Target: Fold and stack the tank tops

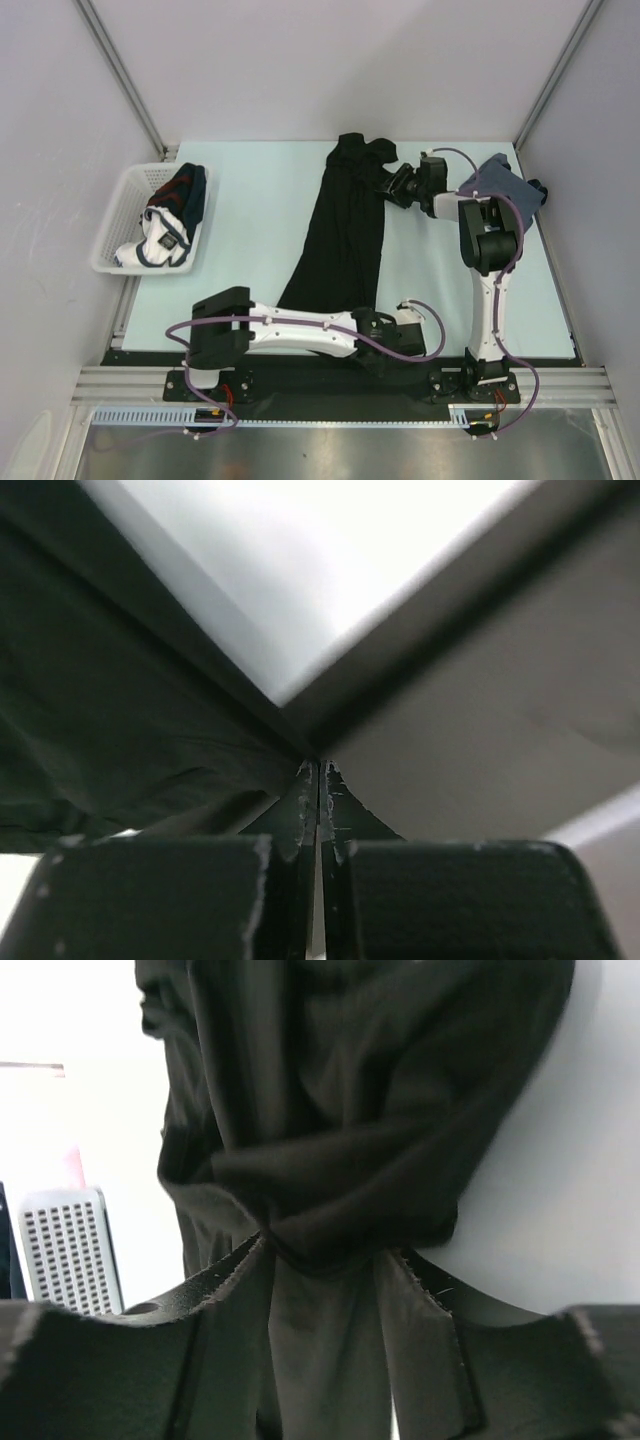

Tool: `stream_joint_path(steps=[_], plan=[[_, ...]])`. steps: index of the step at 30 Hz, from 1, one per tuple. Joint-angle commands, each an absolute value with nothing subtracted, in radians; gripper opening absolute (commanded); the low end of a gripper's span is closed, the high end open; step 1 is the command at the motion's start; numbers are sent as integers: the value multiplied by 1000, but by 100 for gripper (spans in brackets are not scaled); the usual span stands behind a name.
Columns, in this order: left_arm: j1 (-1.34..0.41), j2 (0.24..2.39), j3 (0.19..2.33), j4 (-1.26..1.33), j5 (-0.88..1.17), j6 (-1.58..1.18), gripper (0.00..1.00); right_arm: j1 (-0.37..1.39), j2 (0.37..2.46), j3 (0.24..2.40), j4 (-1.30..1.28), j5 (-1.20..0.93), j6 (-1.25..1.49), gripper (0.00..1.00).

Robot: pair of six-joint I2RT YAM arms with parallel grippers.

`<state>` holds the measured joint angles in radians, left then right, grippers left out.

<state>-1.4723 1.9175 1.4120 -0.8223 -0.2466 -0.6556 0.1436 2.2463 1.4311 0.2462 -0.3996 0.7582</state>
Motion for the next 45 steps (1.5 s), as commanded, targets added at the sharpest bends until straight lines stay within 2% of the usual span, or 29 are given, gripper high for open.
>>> stream_joint_path(steps=[1,4,9,16,21,23,25,29,32,33,35,36,37,39,45], plan=[[-1503,1810,1379,-770,-158,-683,0,121,2334,1494,163,-377,750,48],[-1517,1789,1324,-727,-118,-698,0,107,2364,1558,161,-388,752,49],[-1532,1789,1264,-695,-86,-722,0,91,2451,1686,155,-420,759,57],[-1562,1773,1230,-649,-48,-749,0,61,2603,1920,153,-482,819,59],[-1571,1779,1207,-630,-34,-758,0,52,2736,2165,121,-506,839,63],[-1571,1778,1207,-630,-35,-759,0,52,2776,2233,114,-511,850,62],[-1571,1775,1206,-629,-43,-759,0,54,2815,2302,132,-514,865,53],[-1571,1781,1229,-649,-67,-758,1,52,2846,2364,156,-499,885,43],[-1571,1776,1250,-660,-87,-750,15,52,2846,2387,178,-474,879,69],[-1571,1772,1256,-664,-92,-749,28,49,2846,2398,178,-465,876,80],[-1569,1764,1282,-689,-120,-741,47,46,2842,2433,172,-463,859,89],[-1566,1756,1293,-704,-132,-736,64,43,2838,2440,167,-469,856,92],[-1562,1750,1308,-724,-155,-733,71,38,2829,2445,161,-472,851,92],[-1549,1727,1324,-730,-161,-716,78,35,2783,2436,135,-471,819,92],[-1445,1608,1364,-736,-156,-646,80,29,2541,2269,6,-374,637,97]])
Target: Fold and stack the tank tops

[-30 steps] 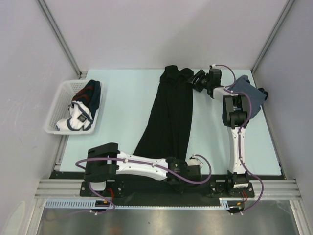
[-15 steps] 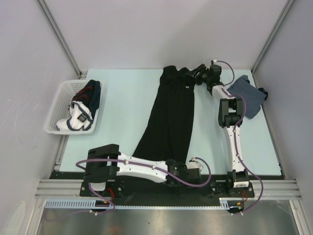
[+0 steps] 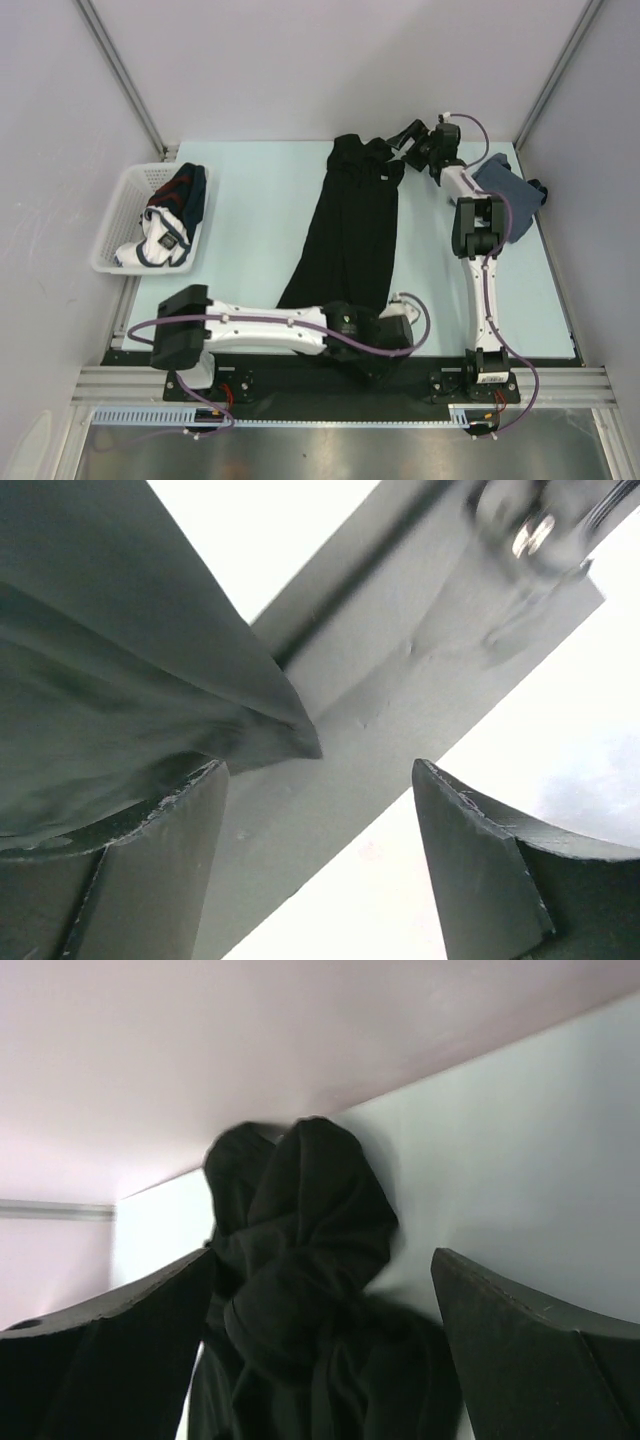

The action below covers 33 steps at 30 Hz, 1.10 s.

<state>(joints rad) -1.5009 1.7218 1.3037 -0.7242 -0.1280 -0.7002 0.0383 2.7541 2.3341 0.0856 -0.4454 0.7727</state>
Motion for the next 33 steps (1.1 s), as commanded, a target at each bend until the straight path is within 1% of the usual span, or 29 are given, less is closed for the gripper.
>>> stream_joint_path(steps=[1,2,3,4,5,6,7,9,10,12,13,15,16,18,19,22,23,28,30,33], plan=[[-1428,1589,1365,-735,-150,-635,80,29,2507,2241,-39,-355,620,97],[-1389,1545,1359,-729,-143,-612,80,25,2470,2200,-57,-327,609,98],[-1362,1520,1353,-723,-118,-603,80,20,2386,2104,-48,-322,606,98],[-1336,1496,1342,-710,-109,-592,80,15,2343,2032,-28,-319,604,99],[-1272,1444,1313,-700,-100,-572,80,12,2291,1967,30,-313,604,100],[-1237,1421,1293,-675,-75,-568,81,8,2249,1853,44,-308,603,100],[-1157,1398,1270,-661,-61,-561,81,8,2171,1809,46,-310,592,100],[-1074,1359,1207,-646,-41,-555,81,8,2106,1720,20,-308,584,99],[-999,1355,1191,-653,-47,-558,81,8,2038,1619,26,-317,589,98],[-933,1358,1140,-650,-49,-557,80,8,1979,1508,37,-357,597,94],[-872,1359,1122,-640,-46,-557,80,12,1953,1415,32,-365,603,93],[-816,1361,1054,-605,-25,-549,79,21,1882,1330,18,-365,597,90],[-760,1364,1013,-574,-20,-548,79,32,1862,1284,15,-357,595,89],[-703,1371,976,-540,-11,-538,78,43,1821,1186,24,-350,592,83],[-652,1379,960,-507,-8,-535,77,49,1816,1168,28,-353,591,81],[-600,1402,924,-459,6,-528,75,66,1853,1161,15,-371,581,72],[-594,1414,914,-451,3,-525,75,77,1868,1173,6,-371,577,68],[-569,1460,884,-416,5,-520,67,118,1974,1296,-95,-312,543,68],[-566,1479,855,-388,17,-520,61,144,2005,1345,-152,-253,532,66],[-558,1496,819,-361,23,-525,57,179,2066,1434,-210,-169,512,65]])
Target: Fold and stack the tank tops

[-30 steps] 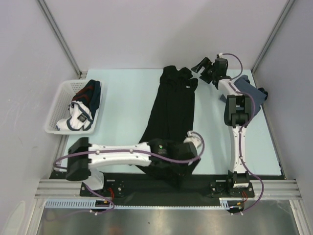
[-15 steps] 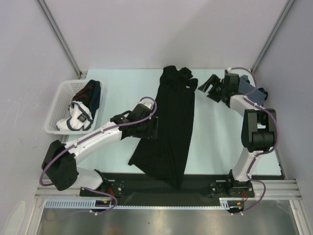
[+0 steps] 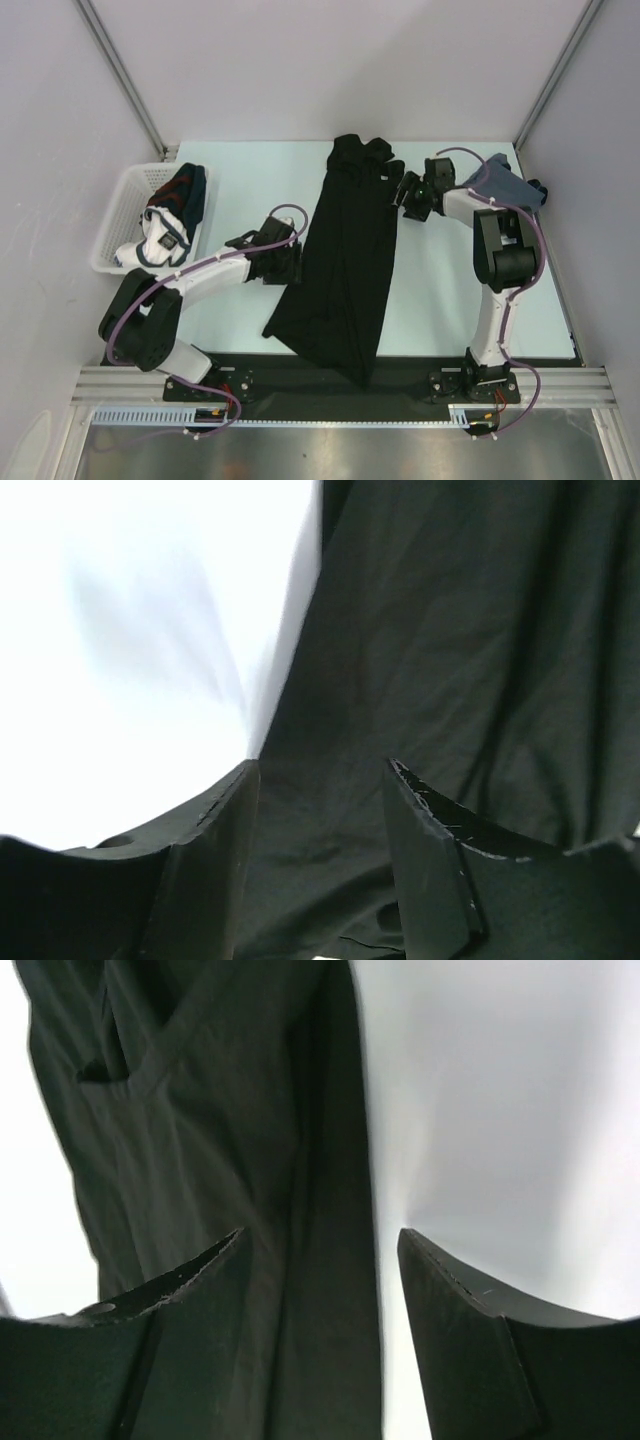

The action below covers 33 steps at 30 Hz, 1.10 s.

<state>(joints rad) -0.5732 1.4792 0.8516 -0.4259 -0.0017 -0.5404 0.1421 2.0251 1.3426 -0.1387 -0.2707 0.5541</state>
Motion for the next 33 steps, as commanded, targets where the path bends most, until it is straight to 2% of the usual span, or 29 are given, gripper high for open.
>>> stream_joint_path(steps=[1,10,15,16,17,19,24,25,28,29,30,31,32,33], plan=[[-554,1499,813,-354,23,-526,57,184,2078,1477,-221,-149,508,65],[-532,1548,761,-313,20,-522,48,232,2284,1747,-359,-2,451,58],[-531,1578,735,-269,54,-522,38,241,2404,1885,-416,32,437,32],[-531,1591,733,-264,60,-522,37,239,2416,1896,-417,35,440,25],[-531,1595,729,-258,67,-525,34,229,2422,1907,-413,34,443,11],[-532,1612,721,-233,92,-529,31,213,2451,1948,-413,15,451,0],[-532,1649,700,-126,173,-564,24,154,2558,2152,-459,-46,446,0],[-535,1657,689,-108,192,-587,24,146,2580,2257,-484,-61,442,0],[-545,1655,673,-48,195,-630,32,121,2724,2467,-534,-98,426,1],[-549,1652,672,-23,193,-641,37,114,2741,2503,-532,-112,431,5],[-552,1648,669,-15,195,-649,40,107,2753,2519,-525,-127,436,14],[-557,1634,667,-11,187,-656,44,95,2753,2520,-503,-170,442,46],[-560,1626,666,-15,180,-658,50,91,2737,2501,-494,-187,446,54],[-560,1615,664,-21,172,-658,53,89,2718,2481,-492,-192,442,58]])
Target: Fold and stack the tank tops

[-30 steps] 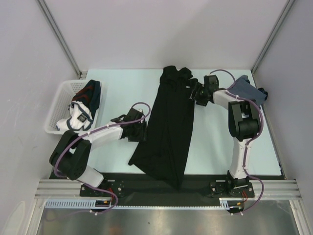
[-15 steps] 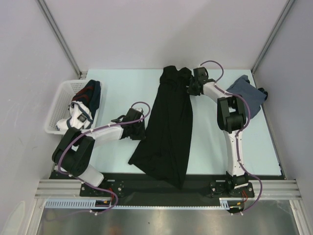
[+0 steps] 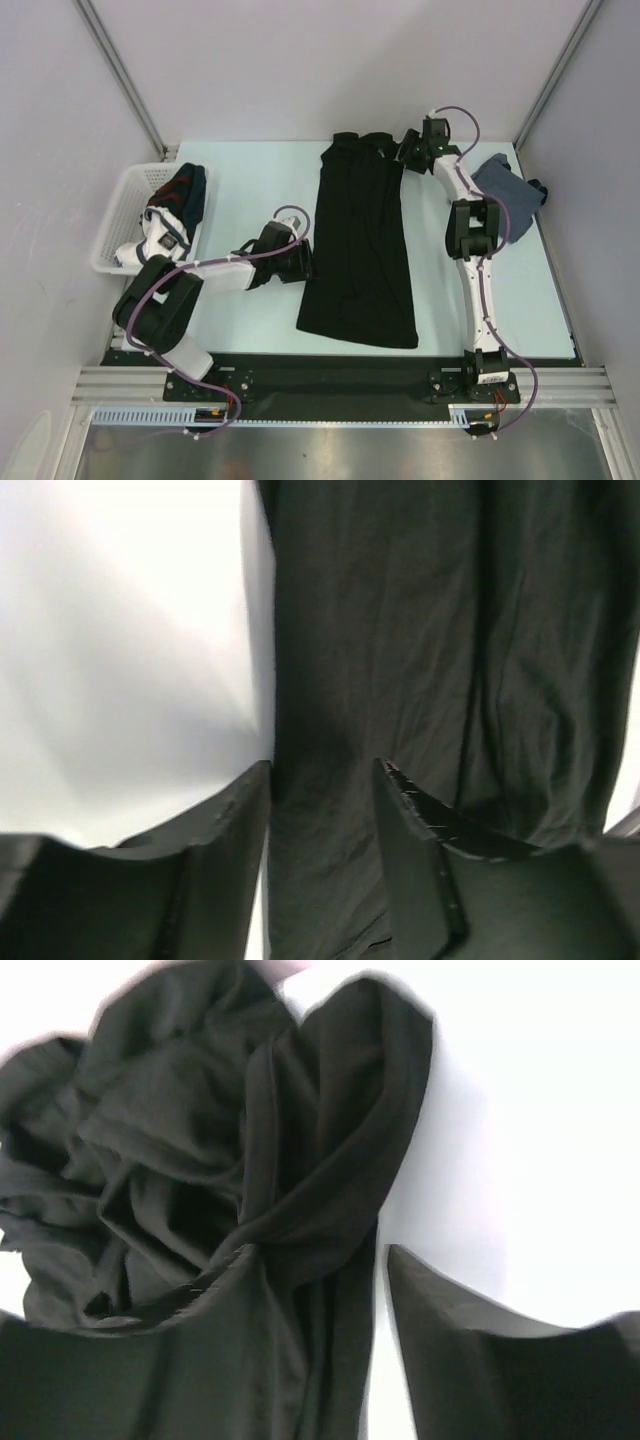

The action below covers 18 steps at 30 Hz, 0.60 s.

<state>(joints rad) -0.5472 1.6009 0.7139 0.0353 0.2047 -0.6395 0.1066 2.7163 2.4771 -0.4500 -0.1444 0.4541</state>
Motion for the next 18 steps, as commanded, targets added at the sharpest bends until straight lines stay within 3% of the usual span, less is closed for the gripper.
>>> stream_joint_path(steps=[1,9,18], plan=[[-560,1588,657,-26,163,-660,55,87,2695,2446,-480,-187,436,62],[-621,1396,597,-161,26,-649,62,90,2250,1854,-290,-232,425,82],[-774,1211,618,-319,-127,-687,61,161,1755,1235,-242,-169,427,74]])
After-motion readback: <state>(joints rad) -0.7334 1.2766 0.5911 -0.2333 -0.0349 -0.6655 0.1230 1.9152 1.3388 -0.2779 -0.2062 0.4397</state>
